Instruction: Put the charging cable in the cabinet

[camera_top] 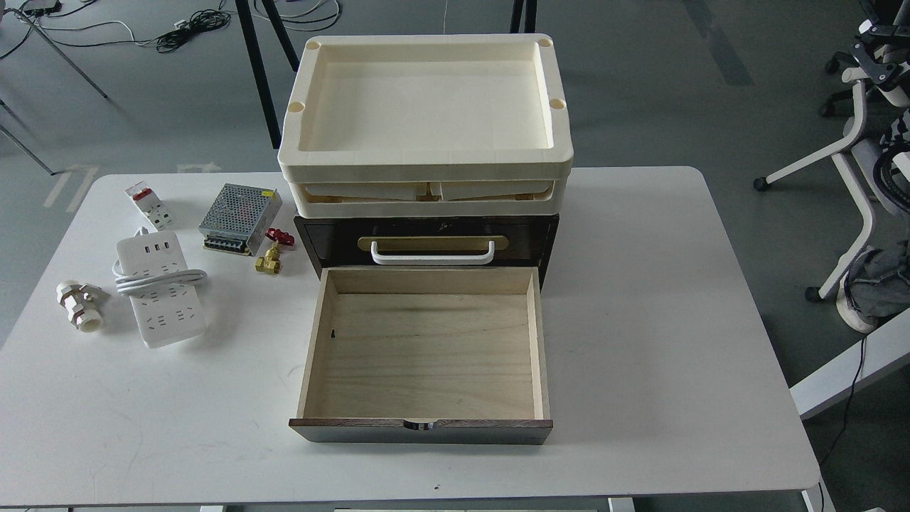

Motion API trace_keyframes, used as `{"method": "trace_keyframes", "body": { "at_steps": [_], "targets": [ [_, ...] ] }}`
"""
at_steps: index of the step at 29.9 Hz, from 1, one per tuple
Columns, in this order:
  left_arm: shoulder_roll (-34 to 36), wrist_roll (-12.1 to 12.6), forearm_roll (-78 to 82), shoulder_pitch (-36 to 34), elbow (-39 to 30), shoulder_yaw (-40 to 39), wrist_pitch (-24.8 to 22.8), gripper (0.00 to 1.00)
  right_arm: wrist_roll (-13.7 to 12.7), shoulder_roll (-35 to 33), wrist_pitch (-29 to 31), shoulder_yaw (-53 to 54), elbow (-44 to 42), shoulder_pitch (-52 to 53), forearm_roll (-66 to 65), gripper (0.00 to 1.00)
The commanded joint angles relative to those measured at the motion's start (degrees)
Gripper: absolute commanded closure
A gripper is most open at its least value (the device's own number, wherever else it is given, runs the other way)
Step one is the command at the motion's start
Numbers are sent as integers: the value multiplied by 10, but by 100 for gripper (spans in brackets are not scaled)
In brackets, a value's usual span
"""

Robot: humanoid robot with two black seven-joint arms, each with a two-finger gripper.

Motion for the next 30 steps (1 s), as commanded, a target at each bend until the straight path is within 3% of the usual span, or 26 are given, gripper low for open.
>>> {"method": "trace_keyframes", "body": {
  "at_steps": [1, 5, 6, 10, 24, 30],
  "targets": [
    [16, -13, 146, 0, -18, 82, 0, 0, 0, -1, 0, 0, 0, -6, 0, 1],
    [12, -47, 318, 0, -18, 191, 0, 1, 0, -1, 0, 0, 0, -11, 0, 1],
    [10, -57, 347, 0, -18, 219, 28, 1, 0, -1, 0, 0, 0, -11, 0, 1],
    [-19, -58, 434, 0, -11, 301, 117, 1, 0, 0, 0, 0, 1, -14, 0, 1],
    [-192, -58, 656, 4, 216, 315, 179, 3, 0, 0, 0, 0, 1, -18, 0, 1],
    [-252, -58, 662, 1, 250, 314, 181, 4, 1, 0, 0, 0, 1, -21, 0, 1]
  ]
}}
